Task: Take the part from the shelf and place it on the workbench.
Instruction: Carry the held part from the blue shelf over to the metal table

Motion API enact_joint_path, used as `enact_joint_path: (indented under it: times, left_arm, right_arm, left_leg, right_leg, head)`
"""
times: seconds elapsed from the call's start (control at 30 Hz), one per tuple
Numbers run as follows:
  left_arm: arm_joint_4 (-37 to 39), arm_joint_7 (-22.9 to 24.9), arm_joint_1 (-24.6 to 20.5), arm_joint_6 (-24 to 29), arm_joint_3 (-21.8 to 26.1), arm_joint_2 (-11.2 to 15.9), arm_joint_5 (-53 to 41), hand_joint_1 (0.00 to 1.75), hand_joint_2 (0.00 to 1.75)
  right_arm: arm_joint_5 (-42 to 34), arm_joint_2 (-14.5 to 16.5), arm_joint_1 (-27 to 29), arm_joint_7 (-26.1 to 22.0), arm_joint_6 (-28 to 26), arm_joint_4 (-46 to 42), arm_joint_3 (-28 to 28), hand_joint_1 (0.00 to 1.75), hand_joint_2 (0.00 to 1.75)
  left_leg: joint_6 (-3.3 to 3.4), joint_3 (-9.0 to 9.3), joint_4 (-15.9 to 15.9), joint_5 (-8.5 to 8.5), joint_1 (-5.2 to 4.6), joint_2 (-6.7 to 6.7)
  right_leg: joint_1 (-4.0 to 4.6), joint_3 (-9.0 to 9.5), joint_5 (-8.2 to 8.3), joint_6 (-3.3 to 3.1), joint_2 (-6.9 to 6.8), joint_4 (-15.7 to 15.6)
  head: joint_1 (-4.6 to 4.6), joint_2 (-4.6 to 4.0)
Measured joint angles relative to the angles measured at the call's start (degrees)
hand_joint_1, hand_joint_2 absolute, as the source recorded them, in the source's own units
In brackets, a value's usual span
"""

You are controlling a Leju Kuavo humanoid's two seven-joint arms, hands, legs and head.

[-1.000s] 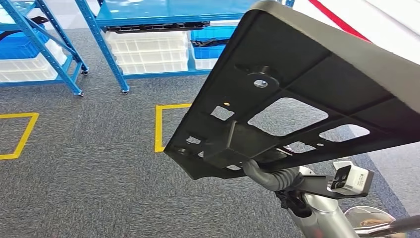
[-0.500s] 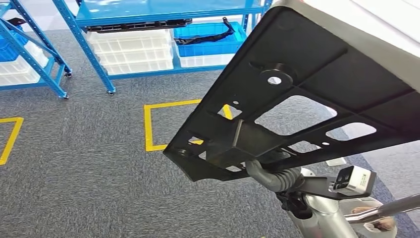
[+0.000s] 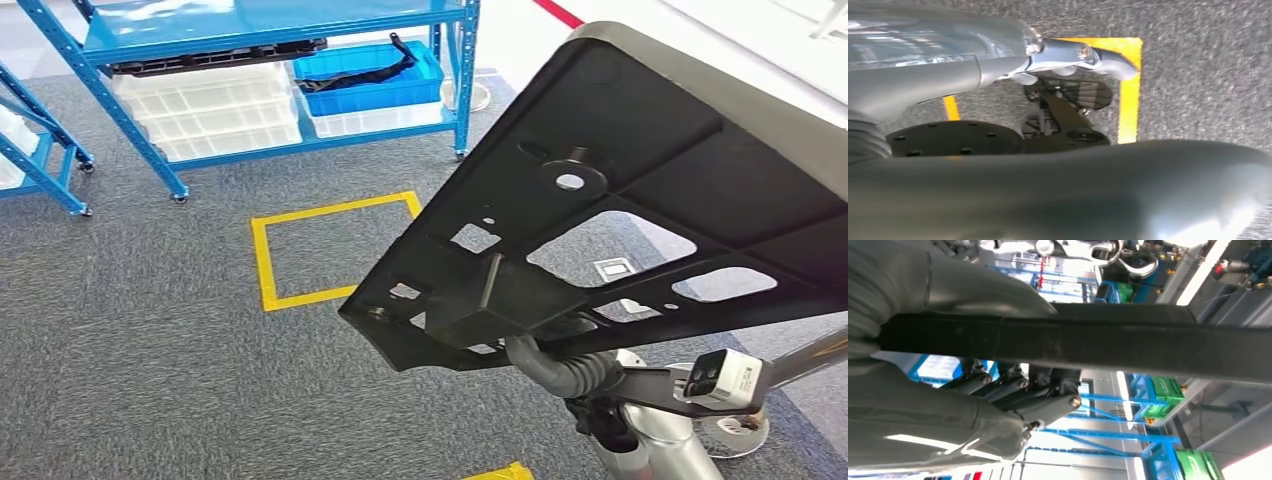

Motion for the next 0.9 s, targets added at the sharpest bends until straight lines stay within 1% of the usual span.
enact_joint_path:
  times: [0.03, 0.07, 0.1, 0.13, 0.17, 0.2, 0.23, 0.27, 0.3, 0.33, 0.37, 0.4, 0.43, 0.47, 0.5, 0.53, 0.57, 0.6, 0.63, 0.67, 0.7, 0.73, 0.77, 0.8, 0.83, 0.87, 0.9]
  left_arm:
    - [0.00, -0.04, -0.04, -0.02, 0.00, 0.00, -0.03, 0.00, 0.00]
    - [0.00, -0.10, -0.06, -0.05, 0.00, 0.00, -0.05, 0.00, 0.00]
    - [0.00, -0.16, -0.05, -0.08, 0.00, 0.00, -0.07, 0.00, 0.00]
    - [0.00, -0.22, 0.01, -0.10, 0.00, -0.01, -0.09, 0.00, 0.00]
    - [0.00, -0.27, 0.07, -0.13, 0.00, -0.01, -0.11, 0.00, 0.00]
    - [0.00, -0.31, 0.12, -0.18, 0.00, -0.01, -0.13, 0.00, 0.00]
    - [0.00, -0.35, 0.15, -0.27, 0.00, -0.01, -0.14, 0.00, 0.00]
    - [0.00, -0.40, 0.14, -0.40, 0.00, -0.01, -0.14, 0.00, 0.00]
    - [0.00, -0.45, 0.11, -0.54, 0.00, -0.01, -0.14, 0.00, 0.00]
    - [0.00, -0.49, 0.09, -0.64, 0.00, 0.07, -0.13, 0.00, 0.00]
    - [0.00, -0.51, 0.10, -0.73, 0.00, 0.13, -0.11, 0.00, 0.00]
    - [0.00, -0.50, 0.09, -0.80, 0.00, 0.19, -0.10, 0.00, 0.00]
    - [0.00, -0.45, 0.08, -0.86, 0.00, 0.25, -0.07, 0.00, 0.00]
    - [0.00, -0.42, 0.02, -0.91, 0.00, 0.24, -0.03, 0.00, 0.00]
    - [0.00, -0.37, -0.09, -0.96, 0.00, 0.21, 0.01, 0.00, 0.00]
    - [0.00, -0.35, -0.17, -0.97, 0.00, 0.18, 0.08, 0.00, 0.00]
    - [0.00, -0.32, -0.21, -0.96, 0.00, 0.15, 0.13, 0.00, 0.00]
    - [0.00, -0.24, -0.17, -0.96, 0.01, 0.11, 0.18, 0.00, 0.00]
    - [0.00, -0.14, -0.06, -0.93, 0.01, 0.10, 0.28, 0.00, 0.00]
    - [0.00, 0.02, 0.04, -0.89, 0.02, 0.08, 0.38, 0.00, 0.00]
    - [0.00, 0.22, 0.11, -0.84, 0.03, 0.05, 0.49, 0.00, 0.00]
    - [0.00, 0.38, 0.11, -0.77, 0.04, 0.01, 0.61, 0.00, 0.00]
    - [0.00, 0.51, 0.05, -0.72, 0.05, -0.04, 0.69, 0.00, 0.00]
    - [0.00, 0.60, -0.03, -0.68, 0.05, -0.11, 0.75, 0.00, 0.00]
    - [0.00, 0.61, -0.13, -0.68, 0.06, -0.19, 0.85, 0.00, 0.00]
    - [0.00, 0.59, -0.21, -0.70, 0.07, -0.26, 0.95, 0.00, 0.00]
    - [0.00, 0.55, -0.29, -0.73, 0.07, -0.32, 1.03, 0.00, 0.00]
  right_arm:
    - [0.03, 0.00, 0.08, -0.07, 0.10, -0.05, -0.03, 1.75, 1.75]
    - [0.02, 0.01, 0.10, -0.12, 0.22, -0.11, -0.05, 1.75, 1.75]
    - [0.01, 0.03, 0.09, -0.16, 0.37, -0.18, -0.05, 1.75, 1.75]
    - [-0.01, 0.04, 0.09, -0.19, 0.47, -0.23, -0.06, 1.75, 1.75]
    - [-0.02, 0.06, 0.09, -0.20, 0.54, -0.24, -0.06, 1.75, 1.75]
    - [-0.02, 0.07, 0.10, -0.20, 0.57, -0.24, -0.06, 1.75, 1.75]
    - [-0.03, 0.07, 0.09, -0.17, 0.60, -0.23, -0.06, 1.75, 1.75]
    - [-0.03, 0.07, 0.06, -0.11, 0.62, -0.23, -0.06, 1.75, 1.75]
    - [-0.03, 0.09, -0.01, -0.05, 0.63, -0.23, -0.06, 1.75, 1.75]
    - [-0.03, 0.13, -0.14, 0.02, 0.65, -0.22, -0.06, 1.75, 1.75]
    - [-0.05, 0.18, -0.31, 0.10, 0.65, -0.21, -0.05, 1.75, 1.75]
    - [-0.07, 0.24, -0.49, 0.17, 0.65, -0.20, -0.04, 1.75, 1.75]
    - [-0.10, 0.28, -0.64, 0.25, 0.65, -0.20, -0.03, 1.75, 1.75]
    - [-0.13, 0.31, -0.78, 0.34, 0.64, -0.20, -0.02, 1.75, 1.75]
    - [-0.16, 0.33, -0.89, 0.43, 0.63, -0.23, -0.03, 1.75, 1.75]
    - [-0.18, 0.33, -1.06, 0.50, 0.63, -0.26, -0.03, 1.75, 1.75]
    - [-0.21, 0.33, -1.29, 0.57, 0.63, -0.27, -0.03, 1.75, 1.75]
    - [-0.24, 0.33, -1.54, 0.68, 0.67, -0.28, 0.00, 1.75, 1.75]
    - [-0.30, 0.33, -1.77, 0.82, 0.72, -0.27, 0.04, 1.75, 1.75]
    - [-0.37, 0.32, -1.92, 0.98, 0.76, -0.24, 0.07, 1.75, 1.75]
    - [-0.46, 0.32, -2.00, 1.17, 0.79, -0.20, 0.09, 1.75, 1.75]
    - [-0.56, 0.31, -2.07, 1.35, 0.79, -0.16, 0.10, 1.75, 1.75]
    - [-0.66, 0.31, -2.19, 1.50, 0.79, -0.14, 0.11, 1.75, 1.75]
    - [-0.79, 0.31, -2.42, 1.64, 0.79, -0.12, 0.13, 1.75, 1.75]
    - [-0.89, 0.31, -2.76, 1.76, 0.79, -0.12, 0.14, 1.75, 1.75]
    - [-0.98, 0.31, -3.20, 1.87, 0.79, -0.10, 0.18, 1.75, 1.75]
    - [-1.04, 0.32, -3.66, 1.97, 0.79, -0.05, 0.22, 1.75, 1.75]
  left_leg:
    - [-0.25, -0.34, 0.84, -0.64, 0.09, -0.38]
    - [-0.51, -1.10, 2.54, -1.91, 0.17, -1.09]
    - [-0.74, -2.40, 5.46, -3.76, 0.24, -2.02]
    - [-0.86, -4.03, 9.15, -5.85, 0.26, -2.86]
    - [-0.88, -5.67, 12.76, -7.47, 0.27, -3.28]
    - [-0.81, -6.83, 15.38, -8.25, 0.26, -3.50]
    - [-0.62, -7.08, 15.97, -7.81, 0.22, -3.65]
    - [-0.29, -6.24, 14.21, -6.23, 0.15, -3.86]
    - [0.19, -4.63, 10.75, -3.98, 0.05, -4.36]
    - [0.78, -2.83, 6.89, -1.96, -0.07, -5.41]
    - [1.24, -1.44, 3.67, -0.40, -0.18, -6.39]
    - [1.57, -0.66, 1.74, 0.36, -0.31, -7.18]
    - [1.75, -0.45, 1.01, 0.46, -0.41, -7.58]
    - [1.79, -0.47, 0.65, 0.52, -0.48, -7.26]
    - [1.86, -0.45, 0.24, 0.54, -0.34, -6.76]
    - [1.96, -0.41, -0.21, 0.62, -0.16, -6.24]
    - [2.04, -0.38, -0.63, 0.72, 0.03, -5.65]
    - [2.09, -0.39, -0.88, 0.84, 0.22, -5.01]
    - [2.13, -0.43, -0.91, 0.89, 0.19, -4.43]
    - [2.14, -0.48, -0.89, 0.89, 0.19, -3.80]
    - [2.14, -0.52, -0.87, 0.89, 0.20, -3.17]
    - [2.12, -0.54, -0.84, 0.88, 0.21, -2.57]
    - [2.09, -0.54, -0.80, 0.85, 0.22, -2.02]
    - [2.00, -0.50, -0.74, 0.80, 0.23, -1.52]
    - [1.84, -0.46, -0.67, 0.70, 0.21, -1.08]
    - [1.61, -0.47, -0.52, 0.57, 0.07, -0.72]
    - [1.35, -0.50, -0.39, 0.48, -0.07, -0.40]
  right_leg:
    - [-0.10, -0.11, 0.13, -0.37, 0.35, -0.01]
    - [-0.23, -0.20, 0.30, -0.70, 0.70, -0.05]
    - [-0.32, -0.31, 0.43, -0.96, 1.05, -0.07]
    - [-0.28, -0.45, 0.53, -1.14, 1.46, -0.05]
    - [-0.21, -0.59, 0.61, -1.28, 1.90, -0.04]
    - [-0.12, -0.69, 0.68, -1.38, 2.37, -0.02]
    - [-0.01, -0.74, 0.73, -1.43, 2.87, -0.01]
    - [0.11, -0.71, 0.75, -1.45, 3.40, 0.01]
    - [0.22, -0.63, 0.77, -1.46, 3.91, 0.02]
    - [0.28, -0.61, 0.79, -1.41, 4.36, 0.03]
    - [0.31, -0.66, 0.85, -1.29, 4.83, 0.09]
    - [0.26, -0.84, 0.96, -1.08, 5.23, 0.15]
    - [0.16, -1.12, 1.12, -0.79, 5.63, 0.19]
    - [0.10, -1.39, 1.31, -0.44, 6.08, 0.20]
    - [0.05, -1.68, 1.35, -0.11, 6.27, 0.25]
    - [0.12, -2.01, 1.03, 0.20, 5.90, 0.60]
    - [0.18, -2.59, 0.14, 0.46, 5.19, 1.68]
    - [0.19, -3.59, -1.39, 0.68, 4.29, 3.93]
    - [0.18, -4.98, -3.27, 0.90, 3.47, 7.19]
    - [0.08, -6.58, -5.06, 1.12, 3.09, 10.96]
    - [-0.02, -7.87, -6.20, 1.35, 2.92, 14.13]
    - [-0.12, -8.32, -6.31, 1.57, 2.78, 15.55]
    - [-0.22, -7.71, -5.38, 1.78, 2.55, 14.75]
    - [-0.31, -6.00, -3.63, 1.94, 2.09, 11.72]
    - [-0.34, -3.81, -1.84, 2.00, 1.14, 7.57]
    - [-0.20, -1.92, -0.58, 1.91, 0.16, 3.80]
    - [-0.06, -0.69, 0.12, 1.56, -0.56, 1.19]
  head:
    - [0.00, 0.00]
    - [-0.02, 0.00]
    - [-0.03, 0.00]
    - [-0.05, 0.00]
    - [-0.06, 0.00]
    - [-0.06, 0.00]
    - [-0.06, 0.00]
    - [-0.06, 0.00]
    - [-0.06, 0.00]
    - [-0.04, 0.00]
    - [-0.03, 0.00]
    - [-0.03, 0.00]
    - [-0.03, 0.00]
    - [-0.03, 0.00]
    - [-0.04, 0.00]
    - [0.01, 0.00]
    - [0.05, 0.00]
    - [0.09, 0.00]
    - [0.13, 0.00]
    - [0.14, 0.00]
    - [0.14, 0.00]
    - [0.14, 0.00]
    - [0.14, 0.00]
    - [0.14, 0.00]
    - [0.14, 0.00]
    - [0.15, 0.00]
    - [0.13, 0.00]
